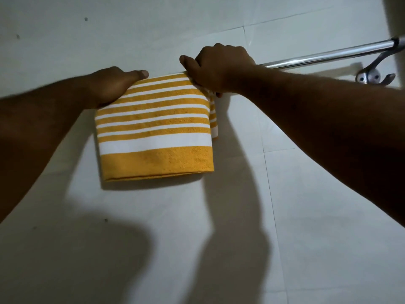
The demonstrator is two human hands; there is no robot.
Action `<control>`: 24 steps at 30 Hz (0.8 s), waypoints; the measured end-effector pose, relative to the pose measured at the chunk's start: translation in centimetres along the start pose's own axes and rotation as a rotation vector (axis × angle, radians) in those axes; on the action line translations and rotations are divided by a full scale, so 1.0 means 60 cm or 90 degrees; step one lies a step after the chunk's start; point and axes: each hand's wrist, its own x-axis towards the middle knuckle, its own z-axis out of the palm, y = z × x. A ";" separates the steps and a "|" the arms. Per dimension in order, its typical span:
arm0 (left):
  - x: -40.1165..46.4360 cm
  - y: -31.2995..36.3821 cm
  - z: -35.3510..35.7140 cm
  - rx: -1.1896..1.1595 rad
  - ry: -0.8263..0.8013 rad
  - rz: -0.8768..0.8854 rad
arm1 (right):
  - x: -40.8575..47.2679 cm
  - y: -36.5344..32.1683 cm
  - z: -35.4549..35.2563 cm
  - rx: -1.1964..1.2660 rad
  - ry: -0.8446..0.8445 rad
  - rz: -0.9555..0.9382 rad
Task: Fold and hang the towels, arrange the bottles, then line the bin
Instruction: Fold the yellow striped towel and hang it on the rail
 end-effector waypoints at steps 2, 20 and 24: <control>-0.002 -0.008 0.003 0.018 0.034 0.020 | -0.002 -0.001 0.001 0.007 0.000 0.012; -0.032 -0.013 -0.004 0.207 0.239 0.147 | -0.033 -0.012 -0.004 -0.012 -0.002 0.015; -0.042 0.011 -0.005 0.249 0.276 0.148 | -0.035 -0.028 -0.006 -0.018 0.058 -0.026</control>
